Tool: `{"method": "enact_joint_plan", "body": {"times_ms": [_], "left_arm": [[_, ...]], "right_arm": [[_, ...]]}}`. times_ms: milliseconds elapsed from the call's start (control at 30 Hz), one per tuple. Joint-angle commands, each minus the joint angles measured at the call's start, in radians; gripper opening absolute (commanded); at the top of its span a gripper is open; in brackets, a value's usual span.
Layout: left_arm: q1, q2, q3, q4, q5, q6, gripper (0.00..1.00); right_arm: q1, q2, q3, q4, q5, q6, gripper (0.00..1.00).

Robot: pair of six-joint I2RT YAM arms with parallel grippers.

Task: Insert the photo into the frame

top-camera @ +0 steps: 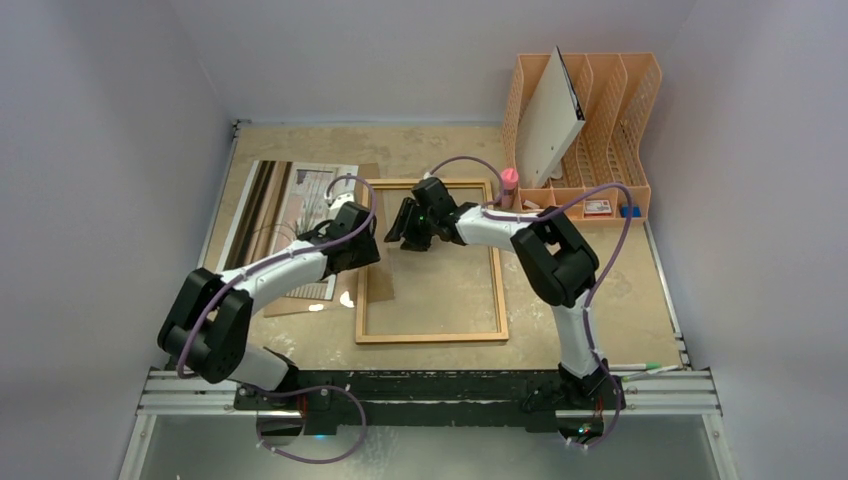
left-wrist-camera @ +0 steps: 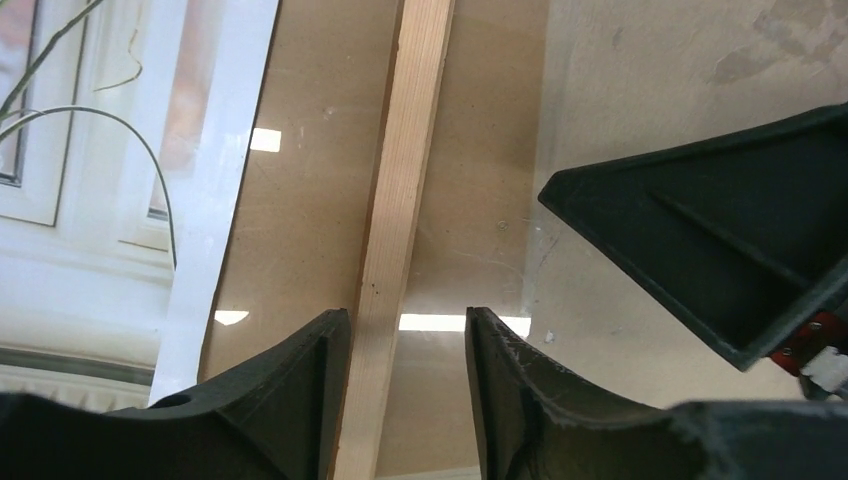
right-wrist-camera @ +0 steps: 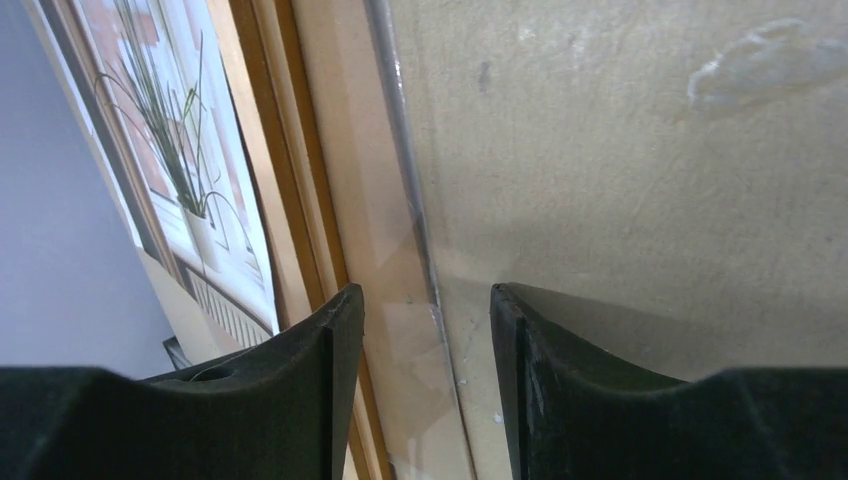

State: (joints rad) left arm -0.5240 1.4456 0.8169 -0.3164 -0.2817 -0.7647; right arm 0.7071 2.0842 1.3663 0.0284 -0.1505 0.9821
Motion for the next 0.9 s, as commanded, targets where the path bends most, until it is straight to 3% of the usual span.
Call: {"method": "enact_joint_plan", "body": {"times_ms": [0,233,467,700,867], "left_arm": [[0.005,0.047,-0.011,0.024,0.014,0.019,0.46],[0.006,0.101,-0.008,0.041,0.015,0.028,0.33],[0.005,0.094,0.032,0.018,0.019,0.054,0.00],[0.005,0.032,0.089,-0.039,0.021,0.089,0.00],[0.004,-0.016,0.104,-0.061,0.053,0.094,0.00]], "right_arm": [[0.000,0.027,0.048,-0.015,-0.059,-0.030,0.52],[0.000,0.049,0.047,0.006,-0.095,-0.028,0.51],[0.000,0.077,0.054,0.028,-0.145,-0.026,0.52],[0.000,0.110,0.085,0.072,-0.165,-0.001,0.53],[0.003,0.125,0.095,0.090,-0.176,0.024,0.39]]}}
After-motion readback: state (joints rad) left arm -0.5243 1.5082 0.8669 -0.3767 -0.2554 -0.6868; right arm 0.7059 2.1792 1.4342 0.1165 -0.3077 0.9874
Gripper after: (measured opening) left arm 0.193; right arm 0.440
